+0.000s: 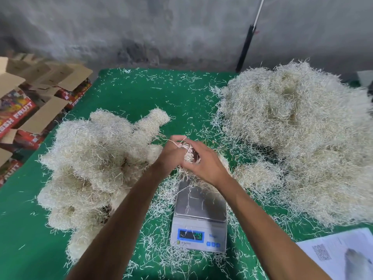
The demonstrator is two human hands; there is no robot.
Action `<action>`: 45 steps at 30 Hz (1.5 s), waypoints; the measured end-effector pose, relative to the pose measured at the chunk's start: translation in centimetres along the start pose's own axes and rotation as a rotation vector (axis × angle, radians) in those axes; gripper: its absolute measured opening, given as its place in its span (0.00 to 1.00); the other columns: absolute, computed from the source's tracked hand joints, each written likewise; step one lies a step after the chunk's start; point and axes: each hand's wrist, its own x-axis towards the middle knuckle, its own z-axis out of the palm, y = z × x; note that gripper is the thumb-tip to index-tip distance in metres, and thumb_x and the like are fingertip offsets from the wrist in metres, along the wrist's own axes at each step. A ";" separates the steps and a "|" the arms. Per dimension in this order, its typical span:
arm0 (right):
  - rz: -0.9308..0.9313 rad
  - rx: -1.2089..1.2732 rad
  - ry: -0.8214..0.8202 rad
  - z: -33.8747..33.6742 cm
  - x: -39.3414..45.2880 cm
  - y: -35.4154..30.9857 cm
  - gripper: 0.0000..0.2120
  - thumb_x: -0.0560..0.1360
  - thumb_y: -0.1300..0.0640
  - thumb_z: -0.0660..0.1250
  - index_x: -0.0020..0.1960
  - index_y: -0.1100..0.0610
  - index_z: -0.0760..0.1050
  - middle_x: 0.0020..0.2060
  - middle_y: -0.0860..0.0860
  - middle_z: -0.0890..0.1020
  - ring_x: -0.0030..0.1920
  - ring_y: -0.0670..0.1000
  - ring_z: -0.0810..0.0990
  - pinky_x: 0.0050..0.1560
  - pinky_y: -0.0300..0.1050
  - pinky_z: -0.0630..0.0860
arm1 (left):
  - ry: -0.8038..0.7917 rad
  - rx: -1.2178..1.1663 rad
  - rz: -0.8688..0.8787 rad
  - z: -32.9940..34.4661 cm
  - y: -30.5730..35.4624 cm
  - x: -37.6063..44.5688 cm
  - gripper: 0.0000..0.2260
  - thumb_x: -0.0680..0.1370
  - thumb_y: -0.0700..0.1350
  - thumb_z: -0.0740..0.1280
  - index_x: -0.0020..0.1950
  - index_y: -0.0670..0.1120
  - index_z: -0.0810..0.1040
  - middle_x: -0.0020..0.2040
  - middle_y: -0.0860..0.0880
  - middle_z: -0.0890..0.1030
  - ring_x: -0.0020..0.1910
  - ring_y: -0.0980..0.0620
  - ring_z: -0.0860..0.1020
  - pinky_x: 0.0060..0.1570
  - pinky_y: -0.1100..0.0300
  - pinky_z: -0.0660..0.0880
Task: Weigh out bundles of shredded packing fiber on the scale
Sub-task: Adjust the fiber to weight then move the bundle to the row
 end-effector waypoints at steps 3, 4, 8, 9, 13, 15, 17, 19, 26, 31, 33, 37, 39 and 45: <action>0.018 0.121 0.146 -2.0 0.5 0.9 0.15 0.74 0.62 0.76 0.58 0.51 0.79 0.44 0.45 0.78 0.39 0.39 0.74 0.41 0.40 0.72 | -0.147 -0.221 -0.020 0.7 1.0 0.5 0.17 0.76 0.39 0.68 0.63 0.48 0.76 0.54 0.49 0.83 0.51 0.57 0.82 0.48 0.62 0.78; 0.053 0.140 0.172 -2.9 0.6 1.4 0.11 0.76 0.62 0.75 0.55 0.52 0.80 0.44 0.45 0.79 0.39 0.40 0.76 0.39 0.41 0.73 | -0.171 -0.327 -0.046 0.6 1.1 0.8 0.17 0.75 0.40 0.70 0.63 0.49 0.78 0.55 0.51 0.83 0.53 0.56 0.82 0.50 0.62 0.78; 0.125 0.233 0.242 -4.1 0.7 2.3 0.06 0.79 0.55 0.73 0.45 0.55 0.78 0.39 0.51 0.81 0.36 0.51 0.78 0.37 0.44 0.77 | -0.037 -0.506 -0.049 1.5 1.4 1.2 0.15 0.79 0.35 0.65 0.64 0.47 0.79 0.56 0.48 0.82 0.48 0.58 0.83 0.45 0.65 0.79; 0.129 0.244 0.270 -3.9 0.6 2.2 0.06 0.80 0.55 0.72 0.45 0.55 0.78 0.38 0.51 0.81 0.36 0.51 0.79 0.37 0.44 0.77 | 0.097 -0.437 -0.002 2.1 1.4 1.2 0.13 0.80 0.35 0.64 0.62 0.44 0.80 0.53 0.45 0.84 0.43 0.56 0.85 0.41 0.65 0.80; 0.403 0.582 0.427 -3.6 -0.2 3.5 0.05 0.81 0.55 0.70 0.51 0.57 0.80 0.45 0.53 0.85 0.42 0.51 0.85 0.43 0.52 0.85 | 0.469 -0.335 0.168 3.5 0.6 1.2 0.06 0.79 0.34 0.63 0.53 0.35 0.77 0.45 0.36 0.84 0.44 0.42 0.86 0.42 0.48 0.84; 0.480 0.689 0.437 -4.6 -0.1 4.3 0.11 0.81 0.52 0.71 0.49 0.60 0.78 0.45 0.53 0.83 0.43 0.49 0.84 0.41 0.51 0.84 | 0.414 -0.137 0.204 3.9 -0.4 1.7 0.05 0.77 0.36 0.64 0.50 0.37 0.78 0.49 0.38 0.82 0.48 0.42 0.83 0.48 0.41 0.82; 0.480 0.712 0.416 -5.8 0.6 4.3 0.15 0.80 0.50 0.72 0.45 0.61 0.75 0.41 0.54 0.82 0.41 0.52 0.82 0.48 0.59 0.84 | 0.174 0.087 0.165 5.4 -1.4 2.3 0.14 0.77 0.37 0.68 0.63 0.39 0.75 0.60 0.45 0.77 0.58 0.48 0.78 0.60 0.48 0.77; 0.461 0.787 0.421 -6.9 1.7 4.0 0.18 0.79 0.49 0.73 0.44 0.64 0.74 0.37 0.58 0.80 0.36 0.57 0.80 0.49 0.61 0.82 | -0.043 0.026 0.033 7.3 -1.9 2.9 0.29 0.77 0.42 0.73 0.75 0.44 0.65 0.65 0.53 0.75 0.61 0.56 0.76 0.61 0.60 0.73; 0.510 0.956 0.654 -10.9 5.4 6.8 0.27 0.77 0.44 0.74 0.61 0.66 0.72 0.50 0.64 0.80 0.48 0.56 0.84 0.64 0.51 0.79 | -0.057 0.247 0.174 8.2 -3.9 7.1 0.12 0.83 0.42 0.63 0.44 0.36 0.80 0.28 0.54 0.71 0.21 0.62 0.65 0.22 0.66 0.62; 0.600 0.673 0.757 -11.7 5.7 10.9 0.39 0.79 0.41 0.69 0.78 0.66 0.62 0.67 0.56 0.76 0.65 0.54 0.79 0.68 0.48 0.74 | 0.142 0.164 -0.124 6.0 -4.4 10.5 0.07 0.79 0.50 0.65 0.42 0.55 0.80 0.34 0.56 0.76 0.30 0.63 0.72 0.32 0.67 0.71; 0.619 0.476 0.776 -11.3 4.7 12.9 0.33 0.82 0.45 0.67 0.79 0.63 0.64 0.72 0.56 0.74 0.71 0.58 0.73 0.76 0.59 0.67 | 0.124 0.137 -0.046 6.0 -4.0 11.4 0.10 0.80 0.50 0.64 0.41 0.53 0.80 0.30 0.54 0.72 0.24 0.60 0.66 0.24 0.62 0.68; 0.653 0.163 0.821 -10.6 1.3 17.3 0.24 0.84 0.51 0.65 0.75 0.61 0.68 0.71 0.59 0.73 0.71 0.61 0.72 0.72 0.64 0.72 | -0.111 0.519 0.142 8.1 -2.3 13.3 0.20 0.77 0.63 0.61 0.52 0.47 0.79 0.42 0.50 0.80 0.35 0.65 0.77 0.36 0.61 0.76; 0.718 0.123 0.770 -10.5 -0.3 19.0 0.28 0.81 0.49 0.70 0.76 0.58 0.66 0.71 0.58 0.73 0.69 0.58 0.72 0.71 0.62 0.73 | -0.241 0.579 0.069 10.7 -2.7 13.4 0.33 0.72 0.67 0.70 0.70 0.49 0.72 0.64 0.41 0.77 0.59 0.49 0.78 0.58 0.48 0.78; 0.798 0.020 0.608 -9.7 -3.6 20.5 0.44 0.75 0.43 0.75 0.81 0.60 0.59 0.77 0.59 0.68 0.76 0.60 0.67 0.77 0.59 0.65 | -0.480 1.014 -0.091 19.3 -7.1 11.7 0.42 0.72 0.56 0.76 0.79 0.61 0.56 0.80 0.43 0.55 0.77 0.34 0.56 0.74 0.35 0.58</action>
